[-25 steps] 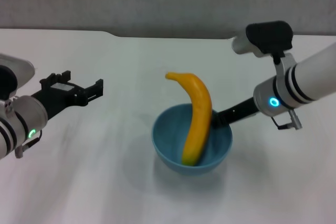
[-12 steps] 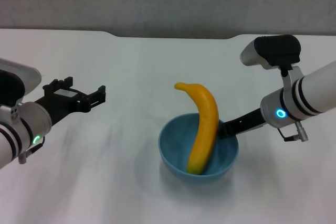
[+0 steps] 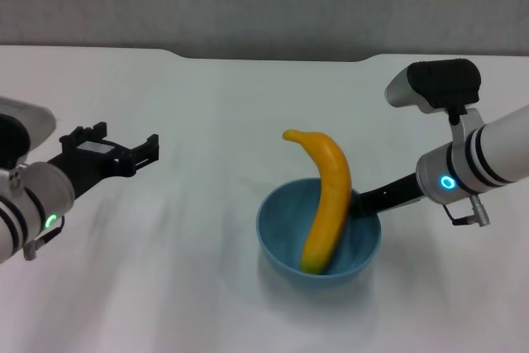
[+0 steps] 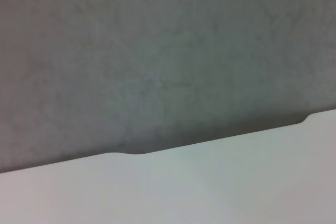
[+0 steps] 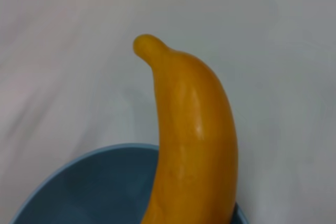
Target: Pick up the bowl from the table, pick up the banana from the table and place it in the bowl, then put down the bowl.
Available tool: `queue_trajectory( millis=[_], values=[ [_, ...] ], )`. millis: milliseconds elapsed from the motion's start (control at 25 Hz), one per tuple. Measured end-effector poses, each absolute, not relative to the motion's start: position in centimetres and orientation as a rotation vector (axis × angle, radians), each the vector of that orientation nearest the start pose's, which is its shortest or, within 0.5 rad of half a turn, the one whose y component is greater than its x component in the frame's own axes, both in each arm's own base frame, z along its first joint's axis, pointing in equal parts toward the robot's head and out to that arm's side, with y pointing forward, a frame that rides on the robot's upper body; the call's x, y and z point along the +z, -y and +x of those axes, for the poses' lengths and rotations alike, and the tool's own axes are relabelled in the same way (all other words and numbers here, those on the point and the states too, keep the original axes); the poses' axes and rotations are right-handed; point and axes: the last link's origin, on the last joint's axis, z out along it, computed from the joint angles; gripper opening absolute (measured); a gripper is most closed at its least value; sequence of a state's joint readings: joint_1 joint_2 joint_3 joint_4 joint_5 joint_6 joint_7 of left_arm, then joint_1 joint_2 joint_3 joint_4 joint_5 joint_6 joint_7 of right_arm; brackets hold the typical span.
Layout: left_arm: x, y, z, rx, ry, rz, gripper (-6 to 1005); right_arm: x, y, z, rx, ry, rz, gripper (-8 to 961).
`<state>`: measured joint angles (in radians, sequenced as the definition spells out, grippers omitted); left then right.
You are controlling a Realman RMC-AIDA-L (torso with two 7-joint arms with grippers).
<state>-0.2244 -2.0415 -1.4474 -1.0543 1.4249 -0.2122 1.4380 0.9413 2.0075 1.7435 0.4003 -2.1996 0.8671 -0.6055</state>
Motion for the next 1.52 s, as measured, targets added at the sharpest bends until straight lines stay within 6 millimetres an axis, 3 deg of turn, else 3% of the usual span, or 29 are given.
queue_trajectory(
  millis=[400,760,1000,1200,1360,1520],
  values=[
    [-0.6,-36.9,-28.1,-0.385,0.836,-1.900,906,-6.5,-42.5,22.7,-0.141,-1.296,-2.362,49],
    [-0.4,-36.6,-28.7,-0.381,0.855,-1.880,906,-5.6,-42.4,22.8,-0.091,-1.235,-2.368,344],
    [-0.2,-36.4,-29.0,-0.378,0.860,-1.871,906,-3.5,-41.6,22.8,0.018,-1.187,-2.359,505],
    [0.5,-36.5,-29.5,-0.391,0.881,-1.852,906,-1.5,-40.8,23.1,0.107,-1.033,-2.341,619],
    [0.6,-36.4,-29.8,-0.386,0.886,-1.846,906,-0.5,-40.2,23.3,0.278,-0.967,-2.299,759],
    [0.8,-36.4,-30.2,-0.387,0.899,-1.832,906,0.9,-39.4,25.2,0.387,-0.876,-2.197,758]
  ],
)
